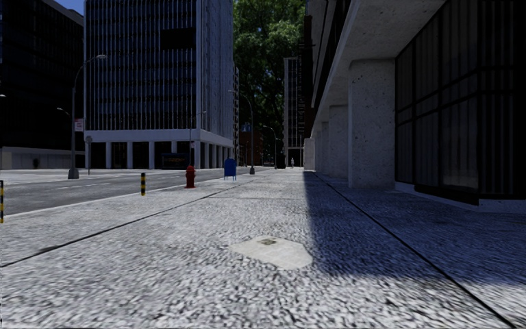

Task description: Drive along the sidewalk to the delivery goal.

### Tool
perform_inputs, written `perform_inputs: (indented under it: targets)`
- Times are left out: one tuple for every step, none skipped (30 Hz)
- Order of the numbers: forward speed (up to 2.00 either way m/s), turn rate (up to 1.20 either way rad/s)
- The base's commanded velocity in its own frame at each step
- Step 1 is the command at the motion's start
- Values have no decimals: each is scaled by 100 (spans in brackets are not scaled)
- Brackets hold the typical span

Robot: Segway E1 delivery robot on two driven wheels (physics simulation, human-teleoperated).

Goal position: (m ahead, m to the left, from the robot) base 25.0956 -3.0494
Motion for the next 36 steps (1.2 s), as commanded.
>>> perform_inputs:
  targets:
    - [200,0]
    - [200,0]
    - [200,0]
    - [200,0]
    - [200,0]
    - [200,0]
    - [200,0]
    - [200,0]
    - [200,0]
    - [200,0]
    - [200,0]
    - [200,0]
    - [200,0]
    - [200,0]
    - [200,0]
    - [200,0]
    - [200,0]
    - [200,0]
    - [200,0]
    - [200,0]
    - [200,0]
    - [200,0]
    - [200,0]
    - [200,0]
    - [200,0]
    - [200,0]
    - [200,0]
    - [200,0]
    - [200,0]
    - [200,0]
    - [200,0]
    - [200,0]
    - [200,0]
    - [200,0]
    - [200,0]
    - [200,0]
